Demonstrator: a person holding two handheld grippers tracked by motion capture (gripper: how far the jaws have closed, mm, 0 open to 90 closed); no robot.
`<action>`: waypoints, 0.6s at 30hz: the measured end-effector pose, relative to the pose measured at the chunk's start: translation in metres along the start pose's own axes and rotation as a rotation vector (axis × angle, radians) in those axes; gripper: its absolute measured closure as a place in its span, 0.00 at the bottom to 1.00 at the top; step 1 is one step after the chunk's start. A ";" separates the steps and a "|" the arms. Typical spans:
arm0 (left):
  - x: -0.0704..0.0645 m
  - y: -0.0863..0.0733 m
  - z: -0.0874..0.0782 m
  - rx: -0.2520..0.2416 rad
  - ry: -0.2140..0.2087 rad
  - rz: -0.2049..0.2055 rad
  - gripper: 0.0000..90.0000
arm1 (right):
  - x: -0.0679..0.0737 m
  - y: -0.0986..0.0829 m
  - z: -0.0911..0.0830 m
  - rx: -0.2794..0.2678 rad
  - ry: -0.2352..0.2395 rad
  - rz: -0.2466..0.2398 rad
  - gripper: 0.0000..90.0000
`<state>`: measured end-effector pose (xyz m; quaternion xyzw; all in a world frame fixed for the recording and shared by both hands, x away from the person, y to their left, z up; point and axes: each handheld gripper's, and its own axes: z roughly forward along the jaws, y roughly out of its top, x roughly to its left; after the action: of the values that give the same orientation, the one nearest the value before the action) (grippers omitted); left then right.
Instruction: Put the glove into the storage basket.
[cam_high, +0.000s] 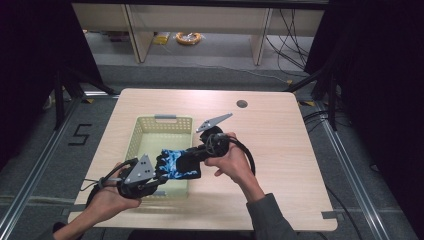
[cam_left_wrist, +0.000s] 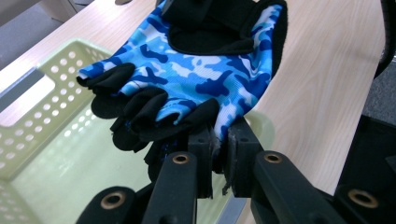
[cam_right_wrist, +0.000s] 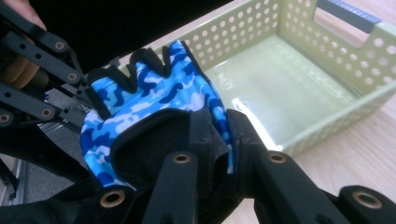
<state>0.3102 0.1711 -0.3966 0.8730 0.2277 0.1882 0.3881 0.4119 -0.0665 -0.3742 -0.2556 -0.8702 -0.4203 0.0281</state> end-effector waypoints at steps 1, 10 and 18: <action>0.001 -0.002 0.000 -0.001 0.004 -0.003 0.91 | -0.001 0.001 0.003 0.003 0.001 -0.012 0.91; 0.023 -0.031 -0.004 0.051 0.013 -0.046 0.91 | 0.000 0.011 0.047 0.047 0.014 0.015 0.91; 0.033 -0.049 -0.006 0.101 -0.007 -0.070 0.91 | 0.003 0.011 0.079 0.088 0.021 0.036 0.91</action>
<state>0.3224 0.2221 -0.4255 0.8835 0.2660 0.1599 0.3507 0.4279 -0.0007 -0.4161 -0.2654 -0.8827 -0.3838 0.0560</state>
